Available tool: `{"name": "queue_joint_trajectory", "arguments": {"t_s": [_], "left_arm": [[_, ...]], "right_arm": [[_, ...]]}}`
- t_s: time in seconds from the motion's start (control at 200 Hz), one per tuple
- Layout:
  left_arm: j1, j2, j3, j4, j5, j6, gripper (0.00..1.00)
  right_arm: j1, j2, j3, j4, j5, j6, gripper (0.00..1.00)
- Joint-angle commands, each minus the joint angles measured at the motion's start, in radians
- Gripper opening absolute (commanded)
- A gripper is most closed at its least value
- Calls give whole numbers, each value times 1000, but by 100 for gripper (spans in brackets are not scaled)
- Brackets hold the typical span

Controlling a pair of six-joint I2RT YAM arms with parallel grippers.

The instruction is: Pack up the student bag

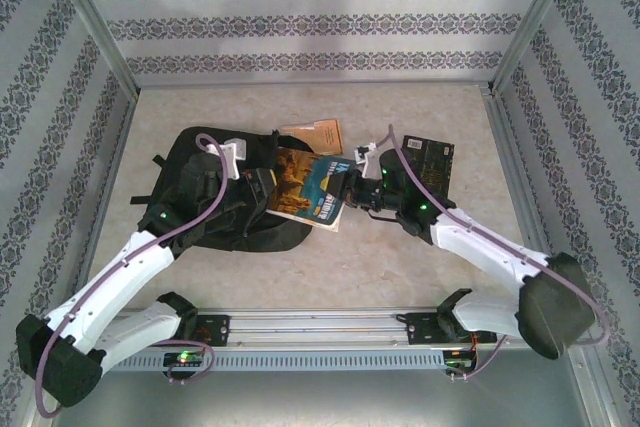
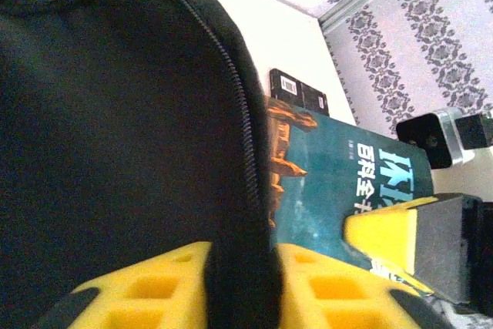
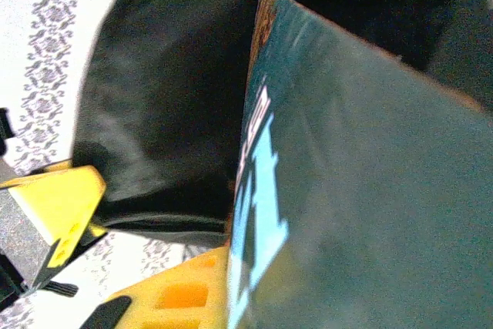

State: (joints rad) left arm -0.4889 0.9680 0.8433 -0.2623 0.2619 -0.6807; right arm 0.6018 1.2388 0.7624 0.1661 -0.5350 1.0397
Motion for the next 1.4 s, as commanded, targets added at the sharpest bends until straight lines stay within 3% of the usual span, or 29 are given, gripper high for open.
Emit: {"name": "queue_joint_trajectory", "arguments": {"t_s": [0.0,0.19,0.445,0.68,0.824,1.099,1.174,1.254,1.314,1.394], "left_arm": [[12,49,98,-119,-24,91,37],[11,197,286,-323,-112,229,55],[25,279,396,-440,-315,267,64],[68,285,391,-467,-302,212,68],[106,291,417,-498,-305,214,75],[165,279,396,-511,-285,227,75],[181,280,384,-494,-240,230,70],[203,293,372,-461,-163,234,58],[211,300,367,-422,-108,231,40],[216,296,361,-367,-46,237,8]], "right_arm": [[28,6,87,174,-111,51,0],[70,22,138,128,-118,-10,0],[74,16,133,96,-123,-38,0],[81,27,121,99,-129,-46,0],[93,49,120,100,-149,-53,0],[98,36,97,98,-146,-64,0],[99,34,94,97,-152,-64,0],[100,33,89,97,-155,-65,0],[100,32,84,93,-156,-68,0],[98,15,84,49,-135,-95,0]]}}
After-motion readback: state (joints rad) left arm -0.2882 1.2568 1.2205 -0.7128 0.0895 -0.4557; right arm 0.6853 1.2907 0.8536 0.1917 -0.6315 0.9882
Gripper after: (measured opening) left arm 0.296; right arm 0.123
